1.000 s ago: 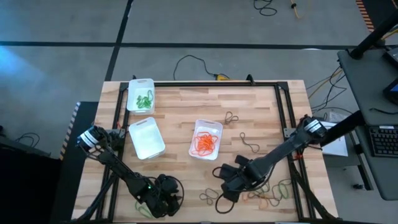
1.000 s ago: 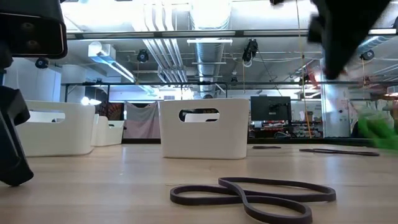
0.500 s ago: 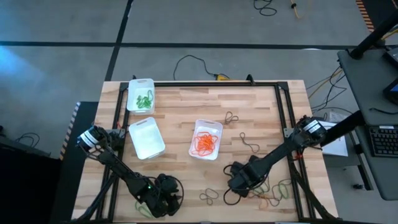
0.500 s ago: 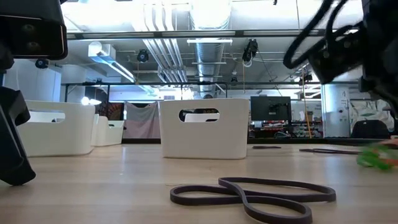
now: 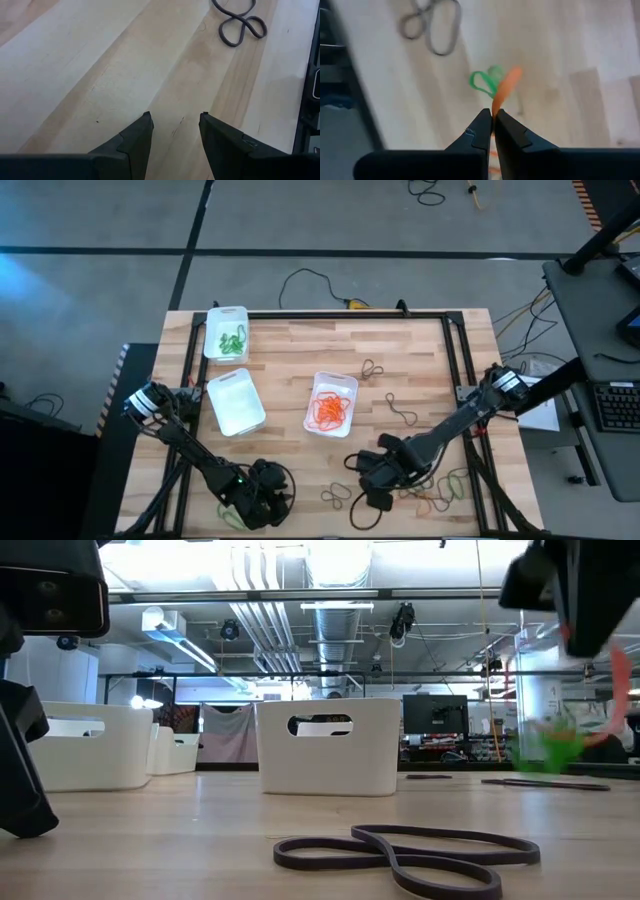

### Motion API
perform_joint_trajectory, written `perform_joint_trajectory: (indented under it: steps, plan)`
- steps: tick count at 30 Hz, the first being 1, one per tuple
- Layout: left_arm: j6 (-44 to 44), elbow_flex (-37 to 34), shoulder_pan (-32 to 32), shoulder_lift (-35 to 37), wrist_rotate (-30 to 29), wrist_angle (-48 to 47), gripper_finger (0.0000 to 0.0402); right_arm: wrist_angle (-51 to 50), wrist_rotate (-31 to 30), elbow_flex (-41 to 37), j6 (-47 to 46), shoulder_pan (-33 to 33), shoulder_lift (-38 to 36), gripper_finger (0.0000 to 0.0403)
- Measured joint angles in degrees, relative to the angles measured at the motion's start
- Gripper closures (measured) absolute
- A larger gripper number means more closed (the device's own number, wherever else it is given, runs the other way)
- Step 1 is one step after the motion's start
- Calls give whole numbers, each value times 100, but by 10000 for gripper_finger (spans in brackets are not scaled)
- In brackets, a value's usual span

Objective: Sort rubber bands into baskets
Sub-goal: Put the orange rubber band into the bottom right white bin

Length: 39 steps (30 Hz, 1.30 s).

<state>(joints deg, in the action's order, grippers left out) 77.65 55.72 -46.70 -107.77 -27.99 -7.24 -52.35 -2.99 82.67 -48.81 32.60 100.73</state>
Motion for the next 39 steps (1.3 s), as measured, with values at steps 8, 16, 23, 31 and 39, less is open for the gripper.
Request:
perform_joint_trajectory:
  steps: [8,16,23,31,39]
  plan:
    - [88,0,-12,1,0,-4,248,-210,290,-1142,-948,-63,12,390]
    - [92,-4,-51,2,-2,-11,248,-1047,600,-1650,-2045,14,-294,390]
    - [106,-4,-57,4,0,-14,248,-1771,230,-1915,-2704,10,-912,390]
    - [138,-4,-57,7,28,-11,248,-1672,16,-2441,-3530,10,-1903,390]
    - [142,-4,-57,7,22,-7,248,373,-2002,-1940,-2860,-38,-2339,390]
